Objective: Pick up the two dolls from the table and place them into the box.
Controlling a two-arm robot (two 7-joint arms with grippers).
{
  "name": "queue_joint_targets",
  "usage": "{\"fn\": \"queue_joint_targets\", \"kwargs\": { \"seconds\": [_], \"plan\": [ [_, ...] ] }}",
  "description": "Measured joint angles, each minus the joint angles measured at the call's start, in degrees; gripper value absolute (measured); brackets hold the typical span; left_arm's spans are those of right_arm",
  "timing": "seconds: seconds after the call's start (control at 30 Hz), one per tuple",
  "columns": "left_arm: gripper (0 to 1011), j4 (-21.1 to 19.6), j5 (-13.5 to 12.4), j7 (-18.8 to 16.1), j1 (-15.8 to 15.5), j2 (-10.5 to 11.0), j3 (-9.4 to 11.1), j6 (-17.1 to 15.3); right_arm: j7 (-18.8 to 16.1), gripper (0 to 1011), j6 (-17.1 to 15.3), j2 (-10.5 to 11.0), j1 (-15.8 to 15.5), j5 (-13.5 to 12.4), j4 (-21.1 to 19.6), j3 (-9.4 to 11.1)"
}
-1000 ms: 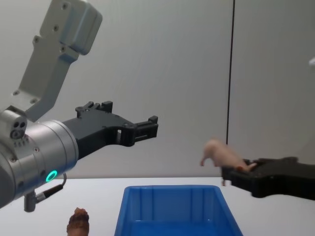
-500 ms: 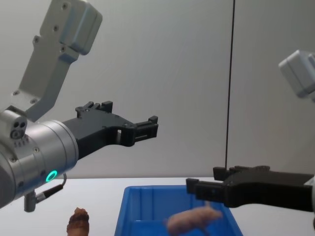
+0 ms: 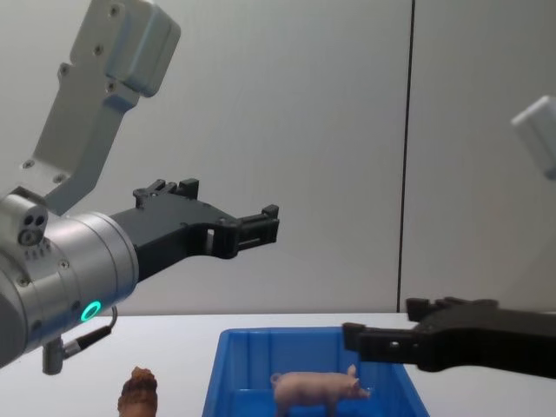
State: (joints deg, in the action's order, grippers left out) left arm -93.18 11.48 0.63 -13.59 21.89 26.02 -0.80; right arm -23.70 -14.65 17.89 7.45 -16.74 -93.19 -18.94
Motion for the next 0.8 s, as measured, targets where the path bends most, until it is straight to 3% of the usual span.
{"fn": "queue_joint_targets", "kwargs": {
  "seconds": [0.4, 0.8],
  "plan": [
    [1001, 0.00, 0.00, 0.00, 0.00, 0.00, 0.00, 0.00, 2.12, 1001, 3.66, 4.64, -4.05, -3.83, -1.78, 2.77],
    [1001, -0.16, -0.23, -0.14, 0.19, 0.09, -0.05, -0.10, 3.28, 1001, 6.62, 7.45, -6.61, -5.83, -2.50, 4.45]
  ]
}}
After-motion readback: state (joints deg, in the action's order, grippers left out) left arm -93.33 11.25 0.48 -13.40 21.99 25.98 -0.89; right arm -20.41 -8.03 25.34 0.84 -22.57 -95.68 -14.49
